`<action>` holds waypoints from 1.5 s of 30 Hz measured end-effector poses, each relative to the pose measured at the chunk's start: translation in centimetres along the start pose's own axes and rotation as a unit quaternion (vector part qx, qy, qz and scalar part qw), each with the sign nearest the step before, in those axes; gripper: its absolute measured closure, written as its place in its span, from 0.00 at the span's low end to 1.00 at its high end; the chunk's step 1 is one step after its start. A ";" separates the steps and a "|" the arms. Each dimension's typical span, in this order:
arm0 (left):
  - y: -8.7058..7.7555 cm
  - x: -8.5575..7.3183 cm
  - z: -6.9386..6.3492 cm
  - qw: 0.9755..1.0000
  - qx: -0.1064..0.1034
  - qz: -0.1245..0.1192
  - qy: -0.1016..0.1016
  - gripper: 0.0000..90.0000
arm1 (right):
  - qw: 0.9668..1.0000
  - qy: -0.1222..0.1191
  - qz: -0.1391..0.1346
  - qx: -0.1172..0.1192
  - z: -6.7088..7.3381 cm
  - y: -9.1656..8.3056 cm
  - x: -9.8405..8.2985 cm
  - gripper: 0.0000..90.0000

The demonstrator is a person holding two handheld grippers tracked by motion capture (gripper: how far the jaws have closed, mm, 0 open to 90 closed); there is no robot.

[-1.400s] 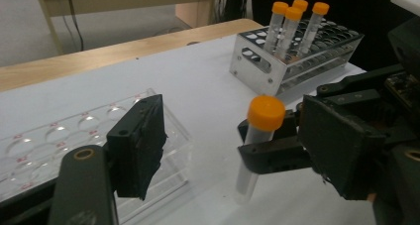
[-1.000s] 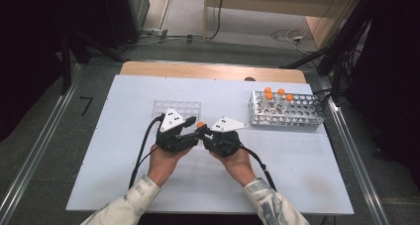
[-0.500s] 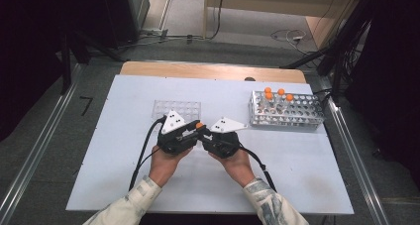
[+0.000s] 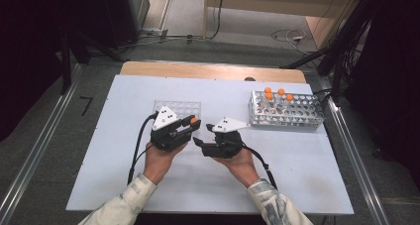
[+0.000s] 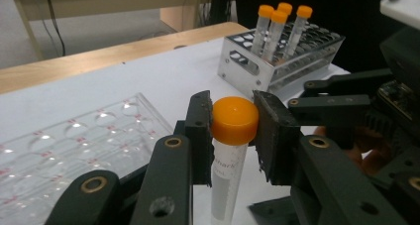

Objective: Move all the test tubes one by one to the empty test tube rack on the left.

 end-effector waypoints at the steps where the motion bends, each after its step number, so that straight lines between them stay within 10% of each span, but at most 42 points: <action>1: -0.2 0.3 0.2 1.000 0.001 0.000 -0.001 0.78 | 1.000 0.000 0.000 0.000 0.0 0.0 0.0 0.34; 25: -2.9 5.0 7.4 0.995 0.095 -0.030 -0.002 0.78 | 0.999 0.031 0.002 -0.030 -2.1 -2.8 -2.1 0.28; 45: -3.4 3.5 10.9 0.988 0.151 -0.012 -0.006 0.78 | 0.999 0.029 -0.003 -0.032 -2.4 -2.9 -2.0 0.29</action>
Point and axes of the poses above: each handheld gripper's, and its own axes: y roughly forward along the jaws, x roughly out of its top, z roughly to its left, the point moved 5 cm from there along y, roughly forward along the jaws, and after that the axes turned 8 degrees about -z, right-handed, at the moved point
